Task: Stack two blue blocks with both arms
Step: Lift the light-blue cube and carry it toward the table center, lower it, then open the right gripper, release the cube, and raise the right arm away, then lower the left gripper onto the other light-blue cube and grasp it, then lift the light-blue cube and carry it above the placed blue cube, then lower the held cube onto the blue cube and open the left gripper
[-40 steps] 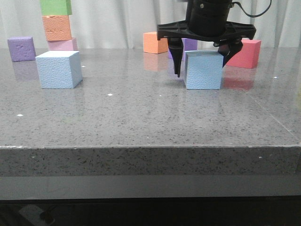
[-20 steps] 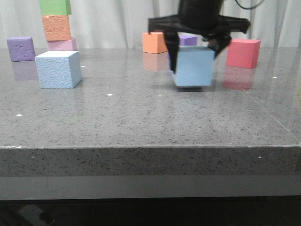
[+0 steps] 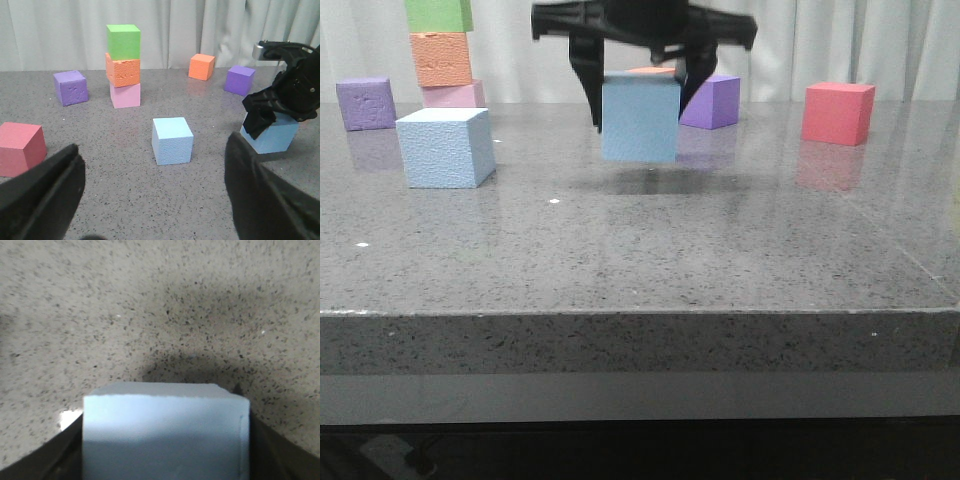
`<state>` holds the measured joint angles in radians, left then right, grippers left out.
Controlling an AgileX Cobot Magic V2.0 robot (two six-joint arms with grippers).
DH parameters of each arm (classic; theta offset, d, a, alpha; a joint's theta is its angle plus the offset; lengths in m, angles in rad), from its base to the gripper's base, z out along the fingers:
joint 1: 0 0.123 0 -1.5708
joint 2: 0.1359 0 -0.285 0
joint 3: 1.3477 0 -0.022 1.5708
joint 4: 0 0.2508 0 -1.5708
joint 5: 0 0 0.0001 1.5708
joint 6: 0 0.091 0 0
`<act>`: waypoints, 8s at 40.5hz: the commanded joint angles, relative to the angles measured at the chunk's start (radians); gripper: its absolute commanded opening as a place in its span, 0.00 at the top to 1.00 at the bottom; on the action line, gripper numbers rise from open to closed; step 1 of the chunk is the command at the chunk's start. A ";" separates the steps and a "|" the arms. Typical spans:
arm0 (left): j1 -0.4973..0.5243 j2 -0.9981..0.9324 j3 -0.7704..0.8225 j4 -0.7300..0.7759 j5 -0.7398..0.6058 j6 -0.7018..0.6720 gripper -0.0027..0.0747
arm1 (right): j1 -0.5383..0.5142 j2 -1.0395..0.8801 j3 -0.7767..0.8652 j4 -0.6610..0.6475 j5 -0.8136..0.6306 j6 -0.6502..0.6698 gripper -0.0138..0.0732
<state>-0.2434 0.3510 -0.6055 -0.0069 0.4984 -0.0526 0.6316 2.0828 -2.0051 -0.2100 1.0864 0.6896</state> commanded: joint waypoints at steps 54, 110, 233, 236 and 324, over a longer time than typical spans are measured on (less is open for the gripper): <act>-0.007 0.014 -0.032 -0.006 -0.078 -0.010 0.23 | -0.257 -0.839 0.642 0.371 -0.126 -0.826 0.15; -0.007 0.014 -0.032 -0.006 -0.128 -0.010 0.23 | -0.261 -1.520 1.198 0.375 -0.375 -0.900 0.15; -0.137 1.473 -0.971 0.147 0.257 -0.292 0.45 | -0.261 -1.520 1.198 0.375 -0.375 -0.900 0.15; -0.137 1.473 -0.971 0.147 0.271 -0.292 0.48 | -0.261 -1.520 1.198 0.375 -0.375 -0.900 0.15; -0.247 1.535 -1.291 -0.546 0.497 1.369 0.52 | -0.261 -1.520 1.198 0.375 -0.375 -0.900 0.15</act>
<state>-0.4814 1.9394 -1.8617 -0.4949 1.0355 1.3180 0.3770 0.5614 -0.7842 0.1544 0.7788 -0.2020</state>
